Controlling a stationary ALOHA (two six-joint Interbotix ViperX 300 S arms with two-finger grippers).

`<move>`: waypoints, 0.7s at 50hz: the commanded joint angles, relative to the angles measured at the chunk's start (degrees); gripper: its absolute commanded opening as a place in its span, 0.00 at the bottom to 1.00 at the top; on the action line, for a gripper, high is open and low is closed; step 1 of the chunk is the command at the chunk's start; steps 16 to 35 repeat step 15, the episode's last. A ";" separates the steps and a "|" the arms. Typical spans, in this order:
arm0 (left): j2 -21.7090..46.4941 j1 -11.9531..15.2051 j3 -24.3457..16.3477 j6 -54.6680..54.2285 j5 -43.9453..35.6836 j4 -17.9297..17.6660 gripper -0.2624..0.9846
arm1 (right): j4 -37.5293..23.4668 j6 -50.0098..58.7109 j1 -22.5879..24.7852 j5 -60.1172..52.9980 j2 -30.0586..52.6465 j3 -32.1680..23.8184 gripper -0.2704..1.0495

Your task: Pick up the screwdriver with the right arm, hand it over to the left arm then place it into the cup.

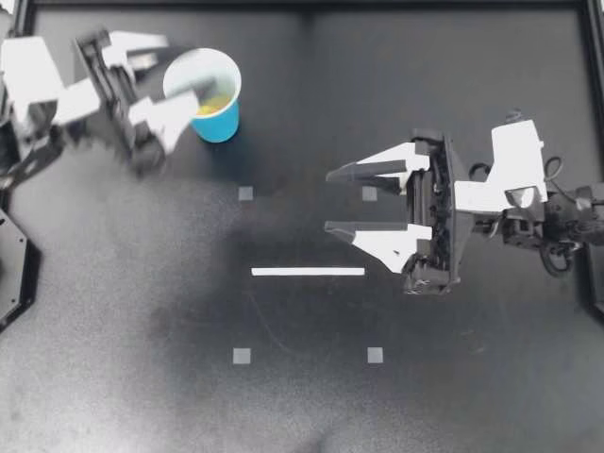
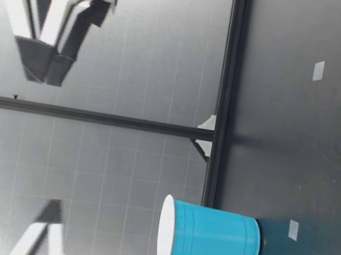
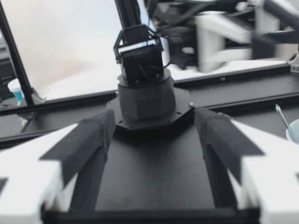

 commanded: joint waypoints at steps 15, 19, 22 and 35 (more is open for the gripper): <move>-5.89 -14.15 -2.72 -0.79 7.38 0.62 0.68 | 0.00 -0.35 -1.05 10.20 -7.21 -0.44 0.71; -5.89 -14.15 -2.72 -0.79 7.38 0.62 0.68 | 0.00 -0.35 -1.05 10.20 -7.21 -0.44 0.71; -5.89 -14.15 -2.72 -0.79 7.38 0.62 0.68 | 0.00 -0.35 -1.05 10.20 -7.21 -0.44 0.71; -5.89 -14.15 -2.72 -0.79 7.38 0.62 0.68 | 0.00 -0.35 -1.05 10.20 -7.21 -0.44 0.71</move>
